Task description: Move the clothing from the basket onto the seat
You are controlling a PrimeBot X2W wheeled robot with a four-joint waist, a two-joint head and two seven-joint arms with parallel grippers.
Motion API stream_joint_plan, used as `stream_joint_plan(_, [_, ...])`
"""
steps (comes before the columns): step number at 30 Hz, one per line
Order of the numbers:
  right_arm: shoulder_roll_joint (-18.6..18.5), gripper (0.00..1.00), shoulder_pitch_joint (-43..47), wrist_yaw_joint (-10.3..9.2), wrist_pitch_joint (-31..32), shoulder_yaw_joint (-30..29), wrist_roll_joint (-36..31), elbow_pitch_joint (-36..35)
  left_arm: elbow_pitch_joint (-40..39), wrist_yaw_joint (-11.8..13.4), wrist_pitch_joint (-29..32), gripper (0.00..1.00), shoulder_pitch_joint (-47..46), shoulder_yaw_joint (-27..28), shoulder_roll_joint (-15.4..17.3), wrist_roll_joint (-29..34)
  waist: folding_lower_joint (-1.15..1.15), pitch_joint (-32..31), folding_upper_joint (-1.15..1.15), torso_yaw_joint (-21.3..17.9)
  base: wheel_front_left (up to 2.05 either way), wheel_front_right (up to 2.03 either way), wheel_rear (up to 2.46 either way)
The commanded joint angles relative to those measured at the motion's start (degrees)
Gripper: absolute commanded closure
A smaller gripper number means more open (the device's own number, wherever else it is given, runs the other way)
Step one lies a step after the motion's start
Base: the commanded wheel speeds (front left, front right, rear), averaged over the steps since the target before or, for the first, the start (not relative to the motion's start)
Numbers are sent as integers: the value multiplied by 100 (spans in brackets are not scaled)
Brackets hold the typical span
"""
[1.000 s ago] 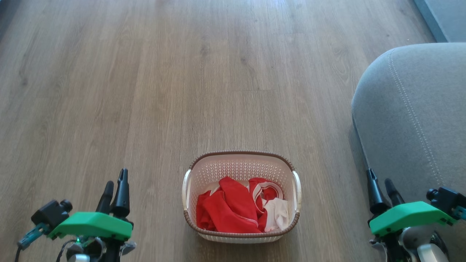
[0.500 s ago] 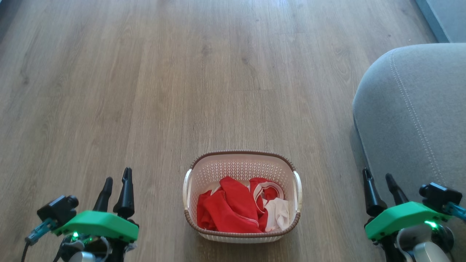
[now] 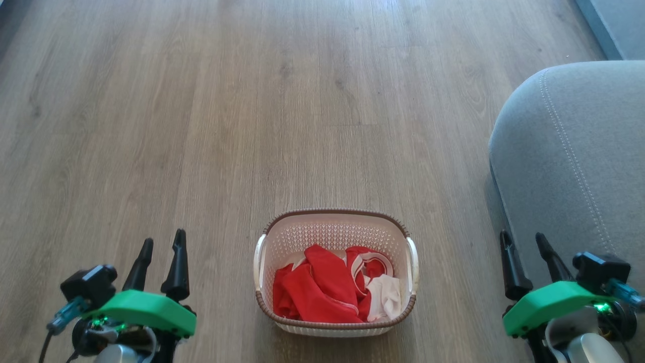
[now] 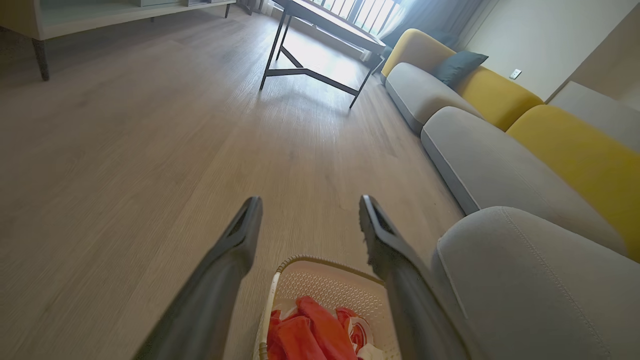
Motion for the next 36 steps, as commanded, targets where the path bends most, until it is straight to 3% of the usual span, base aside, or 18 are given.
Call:
stream_joint_plan(1, [-125,0,-194,31,-96,111,-196,-218,-217,-27,-99,0,-345,95,118,201,0,-1,0,0,0,0,0])
stream_joint_plan(24, [-304,0,-120,38,-481,377,-1402,-155,-197,-35,-489,0,-383,-44,214,1695,0,33,0,13,0,0,0])
stream_joint_plan(36, [-298,0,-73,41,-617,443,-1809,-176,44,-38,-627,0,-424,-208,290,1862,0,44,0,-8,0,0,0])
